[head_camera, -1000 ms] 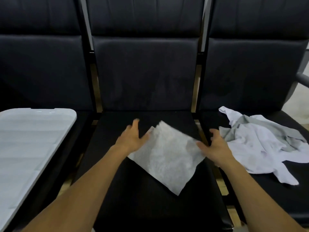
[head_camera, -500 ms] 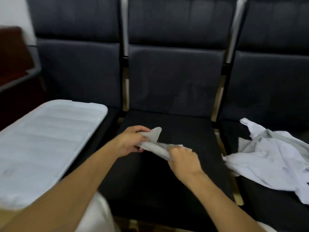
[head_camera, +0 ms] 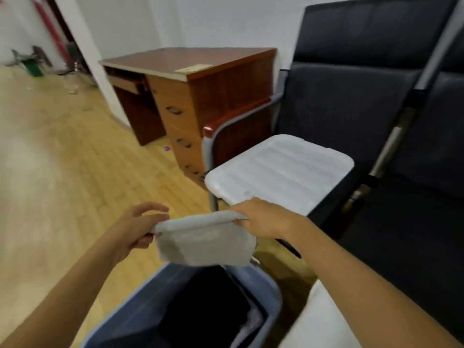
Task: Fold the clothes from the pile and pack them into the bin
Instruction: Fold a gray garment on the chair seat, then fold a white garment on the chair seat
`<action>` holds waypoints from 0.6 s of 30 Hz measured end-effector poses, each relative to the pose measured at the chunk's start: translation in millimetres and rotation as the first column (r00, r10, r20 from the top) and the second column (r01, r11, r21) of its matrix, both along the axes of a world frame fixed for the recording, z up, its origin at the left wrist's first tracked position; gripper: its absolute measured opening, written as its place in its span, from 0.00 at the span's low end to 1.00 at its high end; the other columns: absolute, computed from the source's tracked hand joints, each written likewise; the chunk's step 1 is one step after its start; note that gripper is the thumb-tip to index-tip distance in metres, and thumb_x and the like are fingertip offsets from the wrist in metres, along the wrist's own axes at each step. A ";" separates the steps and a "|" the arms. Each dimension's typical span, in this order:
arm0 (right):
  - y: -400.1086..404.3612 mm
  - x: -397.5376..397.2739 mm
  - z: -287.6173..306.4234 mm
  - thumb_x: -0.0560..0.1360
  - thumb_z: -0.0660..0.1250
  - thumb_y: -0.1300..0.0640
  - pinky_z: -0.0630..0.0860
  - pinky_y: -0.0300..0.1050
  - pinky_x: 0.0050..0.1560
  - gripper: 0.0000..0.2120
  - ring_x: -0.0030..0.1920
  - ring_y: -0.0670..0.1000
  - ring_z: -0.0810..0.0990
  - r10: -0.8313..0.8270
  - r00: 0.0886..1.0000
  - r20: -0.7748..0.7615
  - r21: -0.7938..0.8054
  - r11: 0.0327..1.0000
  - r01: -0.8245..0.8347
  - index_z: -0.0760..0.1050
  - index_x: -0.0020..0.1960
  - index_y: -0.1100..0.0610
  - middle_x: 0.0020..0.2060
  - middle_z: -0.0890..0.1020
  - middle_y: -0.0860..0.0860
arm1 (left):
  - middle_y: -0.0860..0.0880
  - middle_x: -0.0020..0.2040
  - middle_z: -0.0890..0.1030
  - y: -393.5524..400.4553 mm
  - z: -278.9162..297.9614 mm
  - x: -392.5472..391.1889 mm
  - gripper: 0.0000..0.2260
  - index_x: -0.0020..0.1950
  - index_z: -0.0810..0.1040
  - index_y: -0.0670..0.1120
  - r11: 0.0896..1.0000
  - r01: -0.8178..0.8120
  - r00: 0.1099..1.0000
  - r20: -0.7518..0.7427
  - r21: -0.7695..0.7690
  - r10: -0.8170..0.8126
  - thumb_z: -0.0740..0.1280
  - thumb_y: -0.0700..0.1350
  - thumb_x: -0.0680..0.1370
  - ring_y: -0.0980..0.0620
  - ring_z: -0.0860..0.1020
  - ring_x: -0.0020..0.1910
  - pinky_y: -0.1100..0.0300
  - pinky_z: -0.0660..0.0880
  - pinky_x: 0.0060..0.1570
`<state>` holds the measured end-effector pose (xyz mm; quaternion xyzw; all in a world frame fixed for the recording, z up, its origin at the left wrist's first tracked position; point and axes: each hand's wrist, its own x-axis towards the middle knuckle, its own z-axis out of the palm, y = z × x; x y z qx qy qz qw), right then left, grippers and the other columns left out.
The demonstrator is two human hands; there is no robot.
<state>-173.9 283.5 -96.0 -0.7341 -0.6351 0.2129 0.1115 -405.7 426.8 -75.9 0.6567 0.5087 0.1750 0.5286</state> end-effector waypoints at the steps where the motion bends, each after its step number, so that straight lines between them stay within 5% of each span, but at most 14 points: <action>1: 16.9 -14.3 -10.8 0.82 0.58 0.55 0.77 0.58 0.52 0.08 0.49 0.56 0.78 0.018 1.000 -0.009 -0.033 0.999 -0.019 0.75 0.56 0.50 0.52 0.79 0.54 | 0.49 0.22 0.68 6.2 -9.6 -19.9 0.06 0.55 0.79 0.39 1.000 -0.022 1.000 -0.016 -0.017 0.022 0.65 0.36 0.80 0.55 0.57 0.17 0.71 0.53 0.20; 6: 69.4 -55.2 -58.1 0.80 0.57 0.58 0.76 0.52 0.40 0.09 0.40 0.54 0.76 0.117 0.993 0.017 -0.172 0.979 -0.112 0.74 0.52 0.48 0.43 0.76 0.51 | 0.46 0.26 0.72 20.4 -55.4 -82.0 0.08 0.51 0.82 0.40 0.995 -0.041 0.989 -0.148 -0.094 0.027 0.64 0.41 0.81 0.53 0.61 0.21 0.66 0.56 0.20; 9: 78.7 -65.9 -64.2 0.79 0.57 0.61 0.73 0.51 0.38 0.15 0.40 0.53 0.74 0.114 0.994 0.005 -0.093 0.989 -0.113 0.76 0.51 0.44 0.38 0.74 0.45 | 0.45 0.26 0.71 28.9 -67.9 -97.6 0.08 0.48 0.82 0.41 0.998 -0.017 0.985 -0.173 -0.055 0.007 0.65 0.42 0.81 0.53 0.60 0.21 0.64 0.55 0.22; 13: 65.7 -73.1 -78.3 0.78 0.58 0.65 0.78 0.50 0.55 0.24 0.55 0.50 0.78 0.099 0.994 -0.054 -0.062 0.993 -0.102 0.76 0.65 0.43 0.57 0.80 0.46 | 0.46 0.29 0.80 15.1 -89.7 -117.6 0.06 0.53 0.79 0.47 0.982 0.175 0.968 -0.170 -0.066 -0.184 0.65 0.47 0.81 0.52 0.66 0.22 0.62 0.62 0.25; 15: 51.0 -70.9 -88.7 0.78 0.58 0.65 0.74 0.50 0.64 0.25 0.66 0.53 0.73 0.108 0.994 -0.016 -0.202 0.973 -0.109 0.73 0.69 0.43 0.67 0.74 0.48 | 0.46 0.35 0.84 1.8 -103.7 -126.4 0.10 0.61 0.71 0.59 0.879 0.381 0.868 -0.217 -0.286 -0.447 0.65 0.52 0.81 0.51 0.70 0.25 0.60 0.67 0.26; 18: 24.5 -61.7 -98.2 0.77 0.56 0.69 0.75 0.50 0.62 0.27 0.65 0.54 0.73 0.086 0.996 0.012 -0.414 0.907 -0.073 0.74 0.67 0.45 0.67 0.73 0.47 | 0.48 0.38 0.83 -5.8 -121.1 -130.7 0.21 0.69 0.60 0.63 0.722 0.485 0.718 -0.246 -0.493 -0.651 0.65 0.57 0.79 0.53 0.71 0.26 0.62 0.70 0.29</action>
